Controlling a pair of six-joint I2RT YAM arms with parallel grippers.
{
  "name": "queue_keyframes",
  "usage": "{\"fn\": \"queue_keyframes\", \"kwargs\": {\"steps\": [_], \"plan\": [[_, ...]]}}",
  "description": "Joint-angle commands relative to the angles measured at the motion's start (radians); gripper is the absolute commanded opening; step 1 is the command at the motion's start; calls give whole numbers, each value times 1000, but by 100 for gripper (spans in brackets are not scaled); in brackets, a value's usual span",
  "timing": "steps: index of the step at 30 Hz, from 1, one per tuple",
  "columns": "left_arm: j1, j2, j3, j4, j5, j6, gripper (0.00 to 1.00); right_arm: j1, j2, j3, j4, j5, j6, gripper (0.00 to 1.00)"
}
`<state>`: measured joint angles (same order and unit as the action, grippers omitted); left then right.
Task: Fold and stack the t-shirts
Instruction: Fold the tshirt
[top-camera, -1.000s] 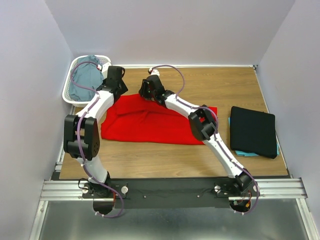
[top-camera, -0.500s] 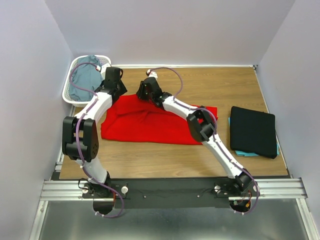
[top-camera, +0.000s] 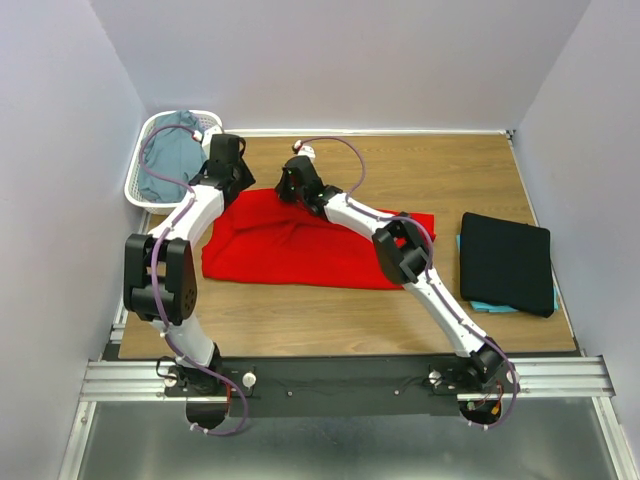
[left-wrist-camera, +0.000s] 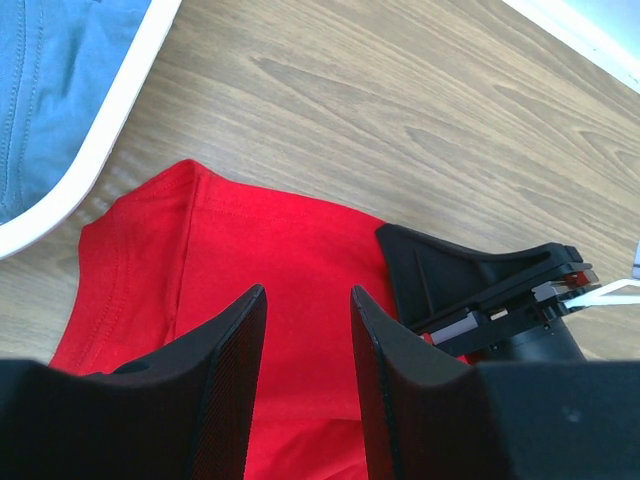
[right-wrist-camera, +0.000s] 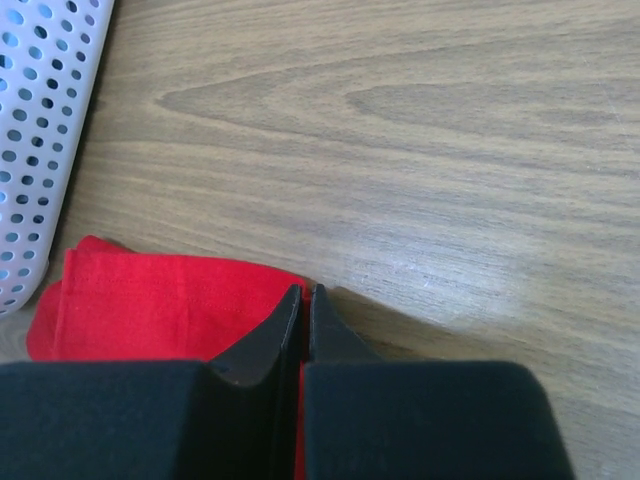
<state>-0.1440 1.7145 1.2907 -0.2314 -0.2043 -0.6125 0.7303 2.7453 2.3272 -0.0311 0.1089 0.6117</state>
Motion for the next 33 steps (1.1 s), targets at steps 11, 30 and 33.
{"fn": "queue_keyframes", "kwargs": {"steps": [11, 30, 33], "plan": [[27, -53, -19, 30, 43, 11, 47, 14, -75, 35, -87, 15, -81, 7], [99, -53, -25, 50, 115, 5, 47, 50, -355, -348, -6, -103, -72, 0], [109, -43, -11, 49, 137, 11, 47, 73, -432, -440, 51, -103, -75, 1]]}}
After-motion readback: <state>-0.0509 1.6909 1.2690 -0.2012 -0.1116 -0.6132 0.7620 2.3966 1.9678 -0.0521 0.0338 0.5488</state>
